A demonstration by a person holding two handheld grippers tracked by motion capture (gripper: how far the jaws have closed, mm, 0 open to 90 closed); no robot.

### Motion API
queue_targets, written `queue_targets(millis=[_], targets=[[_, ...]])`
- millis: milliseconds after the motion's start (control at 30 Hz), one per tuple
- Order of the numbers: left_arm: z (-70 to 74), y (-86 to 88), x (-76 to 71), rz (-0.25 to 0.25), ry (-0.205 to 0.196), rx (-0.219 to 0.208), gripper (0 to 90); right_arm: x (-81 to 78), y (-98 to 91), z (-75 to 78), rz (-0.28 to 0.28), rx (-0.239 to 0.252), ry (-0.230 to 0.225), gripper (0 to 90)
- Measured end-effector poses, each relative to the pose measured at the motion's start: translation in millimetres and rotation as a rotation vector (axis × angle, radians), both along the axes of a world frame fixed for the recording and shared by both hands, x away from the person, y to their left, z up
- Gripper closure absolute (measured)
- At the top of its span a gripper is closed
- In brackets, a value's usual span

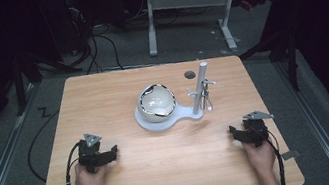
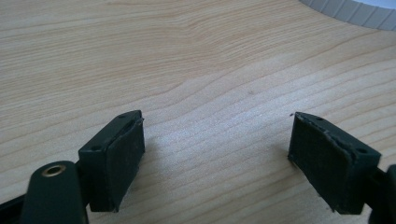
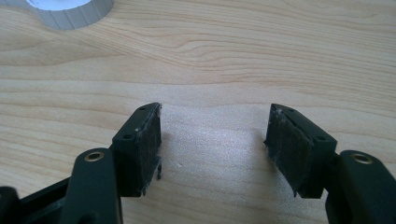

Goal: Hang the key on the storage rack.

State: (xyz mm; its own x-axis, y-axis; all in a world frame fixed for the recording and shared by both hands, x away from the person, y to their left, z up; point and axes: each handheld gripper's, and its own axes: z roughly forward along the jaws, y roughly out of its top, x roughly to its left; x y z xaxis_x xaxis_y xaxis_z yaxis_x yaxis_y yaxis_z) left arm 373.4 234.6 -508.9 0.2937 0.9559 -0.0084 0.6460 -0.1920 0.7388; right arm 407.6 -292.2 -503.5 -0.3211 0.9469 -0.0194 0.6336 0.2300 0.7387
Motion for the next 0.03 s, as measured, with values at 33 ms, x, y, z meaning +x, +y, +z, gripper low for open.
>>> queue_targets(millis=[33], targets=[[0.0, 0.0, 0.0, 0.000, 0.000, 0.000, 18.9, 0.0, 0.0, 0.0, 0.000, 0.000, 0.000, 36.1]])
